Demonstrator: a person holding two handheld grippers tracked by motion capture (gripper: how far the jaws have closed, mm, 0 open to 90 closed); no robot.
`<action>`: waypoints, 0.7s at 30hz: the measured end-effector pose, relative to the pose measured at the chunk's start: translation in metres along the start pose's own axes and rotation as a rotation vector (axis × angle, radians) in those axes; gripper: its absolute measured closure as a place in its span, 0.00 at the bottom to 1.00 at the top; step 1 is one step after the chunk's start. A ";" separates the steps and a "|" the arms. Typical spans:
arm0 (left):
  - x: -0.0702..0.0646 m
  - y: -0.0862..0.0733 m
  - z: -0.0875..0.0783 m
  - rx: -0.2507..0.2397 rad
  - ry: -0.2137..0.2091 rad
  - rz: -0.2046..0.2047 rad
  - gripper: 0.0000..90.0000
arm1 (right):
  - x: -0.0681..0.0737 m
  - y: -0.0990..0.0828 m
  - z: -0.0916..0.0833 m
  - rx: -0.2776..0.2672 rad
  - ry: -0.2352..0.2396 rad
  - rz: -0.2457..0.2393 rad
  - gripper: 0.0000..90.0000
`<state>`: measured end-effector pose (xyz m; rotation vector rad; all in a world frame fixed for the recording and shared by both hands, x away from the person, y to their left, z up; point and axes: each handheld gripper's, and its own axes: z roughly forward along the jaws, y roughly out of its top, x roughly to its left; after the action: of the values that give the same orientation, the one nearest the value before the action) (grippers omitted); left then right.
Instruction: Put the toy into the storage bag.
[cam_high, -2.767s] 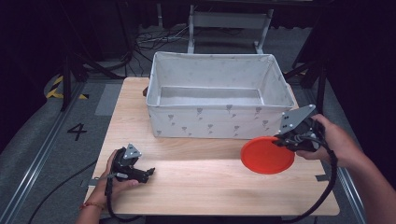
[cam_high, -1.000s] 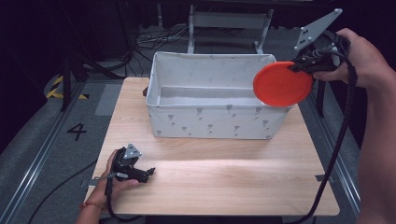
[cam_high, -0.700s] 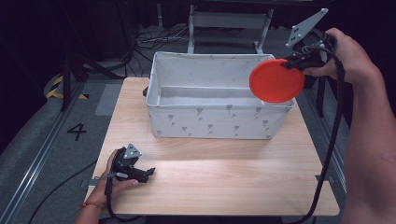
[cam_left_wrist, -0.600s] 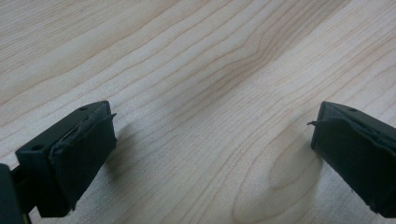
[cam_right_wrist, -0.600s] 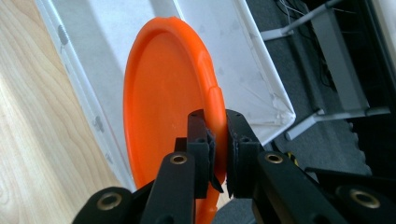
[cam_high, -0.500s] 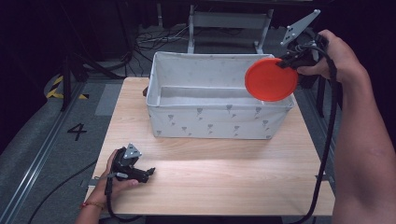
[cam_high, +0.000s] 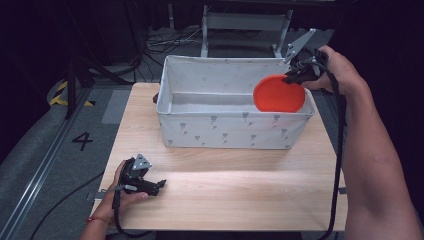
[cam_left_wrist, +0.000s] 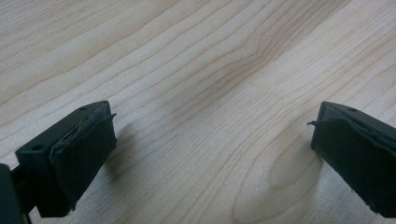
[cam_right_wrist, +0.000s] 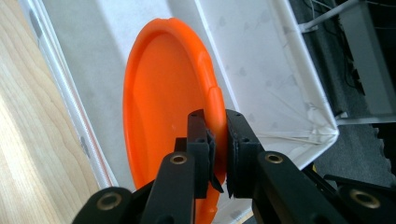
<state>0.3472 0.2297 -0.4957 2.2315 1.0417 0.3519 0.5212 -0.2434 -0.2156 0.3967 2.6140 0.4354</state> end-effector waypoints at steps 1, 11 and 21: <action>0.000 0.000 0.000 0.000 0.000 0.000 0.00 | 0.001 -0.001 0.003 -0.005 0.008 0.003 0.92; 0.000 0.000 0.000 0.000 0.000 0.000 0.00 | 0.012 -0.014 0.037 0.052 0.062 -0.024 0.92; 0.000 0.000 0.000 0.000 0.000 0.000 0.00 | 0.022 -0.022 0.057 0.072 0.112 -0.047 0.92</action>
<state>0.3473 0.2296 -0.4957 2.2318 1.0414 0.3513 0.5256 -0.2420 -0.2805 0.3429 2.7476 0.3575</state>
